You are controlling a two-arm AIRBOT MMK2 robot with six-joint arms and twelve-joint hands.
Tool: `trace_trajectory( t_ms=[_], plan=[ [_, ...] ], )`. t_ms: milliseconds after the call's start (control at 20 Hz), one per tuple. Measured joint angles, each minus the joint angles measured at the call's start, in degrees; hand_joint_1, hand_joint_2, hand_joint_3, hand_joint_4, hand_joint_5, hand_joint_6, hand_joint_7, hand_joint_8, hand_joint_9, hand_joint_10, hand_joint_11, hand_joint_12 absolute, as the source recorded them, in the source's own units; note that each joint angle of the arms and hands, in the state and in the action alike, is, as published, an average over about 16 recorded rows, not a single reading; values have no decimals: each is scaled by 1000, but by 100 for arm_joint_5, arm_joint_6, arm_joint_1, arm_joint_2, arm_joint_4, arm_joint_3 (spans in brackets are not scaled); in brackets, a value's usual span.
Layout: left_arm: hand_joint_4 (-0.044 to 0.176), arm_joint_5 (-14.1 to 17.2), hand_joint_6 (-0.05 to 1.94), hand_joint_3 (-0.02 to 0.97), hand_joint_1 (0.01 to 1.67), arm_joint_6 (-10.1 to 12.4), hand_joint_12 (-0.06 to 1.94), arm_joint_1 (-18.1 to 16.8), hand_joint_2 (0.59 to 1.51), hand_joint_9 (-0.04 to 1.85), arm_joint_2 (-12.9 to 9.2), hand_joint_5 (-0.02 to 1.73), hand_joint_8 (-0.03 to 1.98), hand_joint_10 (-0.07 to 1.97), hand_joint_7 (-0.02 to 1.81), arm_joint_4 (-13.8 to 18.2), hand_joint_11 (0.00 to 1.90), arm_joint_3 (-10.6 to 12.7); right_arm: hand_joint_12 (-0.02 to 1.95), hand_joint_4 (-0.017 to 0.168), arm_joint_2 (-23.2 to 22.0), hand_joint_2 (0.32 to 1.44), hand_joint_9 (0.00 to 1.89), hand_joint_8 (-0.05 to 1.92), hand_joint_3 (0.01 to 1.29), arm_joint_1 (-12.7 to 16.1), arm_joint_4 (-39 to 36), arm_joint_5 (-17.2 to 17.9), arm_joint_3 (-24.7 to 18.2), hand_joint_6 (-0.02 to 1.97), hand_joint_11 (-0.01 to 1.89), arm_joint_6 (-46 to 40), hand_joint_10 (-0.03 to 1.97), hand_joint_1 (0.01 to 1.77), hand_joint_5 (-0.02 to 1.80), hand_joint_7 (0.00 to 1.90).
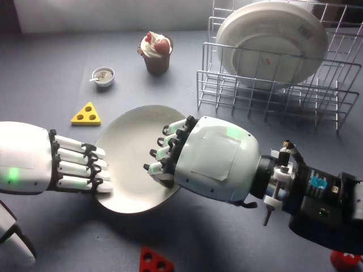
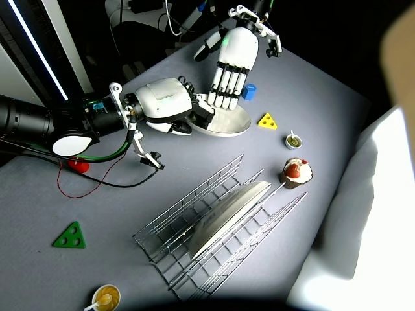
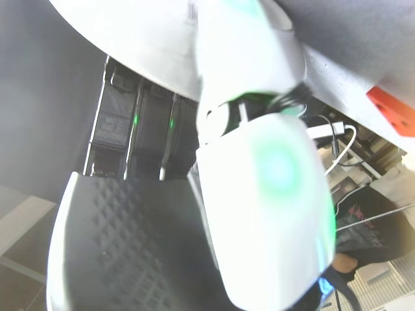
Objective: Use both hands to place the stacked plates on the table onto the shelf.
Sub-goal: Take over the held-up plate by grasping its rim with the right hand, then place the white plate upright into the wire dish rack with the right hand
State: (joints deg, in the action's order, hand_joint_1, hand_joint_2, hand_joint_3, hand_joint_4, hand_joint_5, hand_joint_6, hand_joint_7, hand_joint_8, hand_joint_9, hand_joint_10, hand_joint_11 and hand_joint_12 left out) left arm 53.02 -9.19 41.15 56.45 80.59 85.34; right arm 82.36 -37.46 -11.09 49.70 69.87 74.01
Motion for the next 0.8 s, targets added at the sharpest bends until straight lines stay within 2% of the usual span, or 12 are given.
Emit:
trace_trajectory(
  t_ms=[150,250,550,800],
  plan=[
    [-4,73,-10,-1,44,2,2,-63,908,134,-54,77,-3,-1,121,-222,117,54,1128,3,-119,974,1008,533,11,-1,31,-14,-174,850,904,-4,810,1562,943,1047],
    [-3,132,-5,-1,46,11,3,-139,907,136,-104,84,-2,1,125,-399,116,100,1142,2,-226,969,1044,602,11,-1,64,-35,-322,944,934,-5,786,1544,934,1054],
    [1,359,11,-1,57,133,9,-429,907,136,-318,100,2,7,127,-881,119,268,1184,-3,-771,969,1109,551,11,90,178,-151,-972,898,978,-9,714,1517,932,1097],
    [0,574,18,-1,64,305,11,-669,906,137,-531,99,3,10,126,-1067,125,387,1205,-7,-1421,969,1144,487,11,311,297,-276,-1629,875,979,-73,667,1508,940,1129]
  ],
)
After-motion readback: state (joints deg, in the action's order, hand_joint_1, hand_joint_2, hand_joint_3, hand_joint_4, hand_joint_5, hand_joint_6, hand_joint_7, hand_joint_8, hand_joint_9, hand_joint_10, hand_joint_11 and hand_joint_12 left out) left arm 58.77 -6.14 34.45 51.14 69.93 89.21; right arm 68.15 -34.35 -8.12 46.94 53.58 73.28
